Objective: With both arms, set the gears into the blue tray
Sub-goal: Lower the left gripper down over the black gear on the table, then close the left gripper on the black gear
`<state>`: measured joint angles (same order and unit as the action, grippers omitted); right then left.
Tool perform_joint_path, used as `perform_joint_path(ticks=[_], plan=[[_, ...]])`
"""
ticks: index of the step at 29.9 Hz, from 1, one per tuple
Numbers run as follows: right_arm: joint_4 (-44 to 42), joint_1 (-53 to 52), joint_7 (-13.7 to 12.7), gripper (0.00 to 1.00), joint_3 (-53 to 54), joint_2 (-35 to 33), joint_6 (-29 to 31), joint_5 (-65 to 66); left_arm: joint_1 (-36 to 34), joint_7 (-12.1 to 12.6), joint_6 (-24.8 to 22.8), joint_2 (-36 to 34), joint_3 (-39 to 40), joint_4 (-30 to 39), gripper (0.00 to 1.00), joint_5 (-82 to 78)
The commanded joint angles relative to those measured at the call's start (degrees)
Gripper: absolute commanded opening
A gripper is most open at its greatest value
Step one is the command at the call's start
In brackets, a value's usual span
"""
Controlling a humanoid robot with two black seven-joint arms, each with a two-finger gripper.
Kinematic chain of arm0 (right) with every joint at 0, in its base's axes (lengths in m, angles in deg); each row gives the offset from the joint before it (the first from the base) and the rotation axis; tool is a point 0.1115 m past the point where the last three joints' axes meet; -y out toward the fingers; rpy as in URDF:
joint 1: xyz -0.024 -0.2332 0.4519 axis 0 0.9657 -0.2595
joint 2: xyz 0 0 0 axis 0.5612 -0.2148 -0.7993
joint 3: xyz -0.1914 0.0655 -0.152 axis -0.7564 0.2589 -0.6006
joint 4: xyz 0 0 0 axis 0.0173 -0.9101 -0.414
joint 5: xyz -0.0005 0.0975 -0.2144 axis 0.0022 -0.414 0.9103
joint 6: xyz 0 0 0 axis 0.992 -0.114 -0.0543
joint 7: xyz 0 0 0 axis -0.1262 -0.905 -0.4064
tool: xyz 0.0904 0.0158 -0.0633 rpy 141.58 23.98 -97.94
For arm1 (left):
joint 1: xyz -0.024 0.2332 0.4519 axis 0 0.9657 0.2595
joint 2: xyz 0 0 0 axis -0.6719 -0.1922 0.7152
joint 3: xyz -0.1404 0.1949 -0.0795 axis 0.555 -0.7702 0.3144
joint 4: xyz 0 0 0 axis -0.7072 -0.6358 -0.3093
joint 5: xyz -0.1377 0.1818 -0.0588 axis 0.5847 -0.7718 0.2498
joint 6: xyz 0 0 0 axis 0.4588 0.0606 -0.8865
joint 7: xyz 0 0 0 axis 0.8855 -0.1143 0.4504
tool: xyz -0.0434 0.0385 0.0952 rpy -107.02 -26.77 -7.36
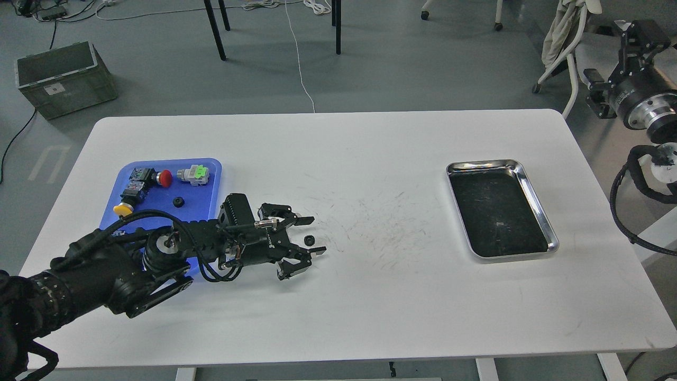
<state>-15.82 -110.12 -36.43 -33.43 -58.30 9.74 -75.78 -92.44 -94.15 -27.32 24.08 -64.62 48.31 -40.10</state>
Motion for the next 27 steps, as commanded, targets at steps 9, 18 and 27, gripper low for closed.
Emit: perform_joint_path(ticks=[9,18,27], plan=[[0.8,-0.1,0.0,0.94,-0.1,0.0,-0.1,0.2,1.6,0.0,2.8,1.1,0.0,-4.0,0.64,0.0],[0.7,0.1,0.0,0.94,-0.4,0.0,-0.2,0.4,1.9,0.0,2.8,1.5,0.0,-4.9,0.61,0.0],[0.7,0.5,0.1,0.94,-0.5,0.0,-0.2,0.7,2.5,0.0,2.8,2.4,0.0,-5.6,0.54,0.0]])
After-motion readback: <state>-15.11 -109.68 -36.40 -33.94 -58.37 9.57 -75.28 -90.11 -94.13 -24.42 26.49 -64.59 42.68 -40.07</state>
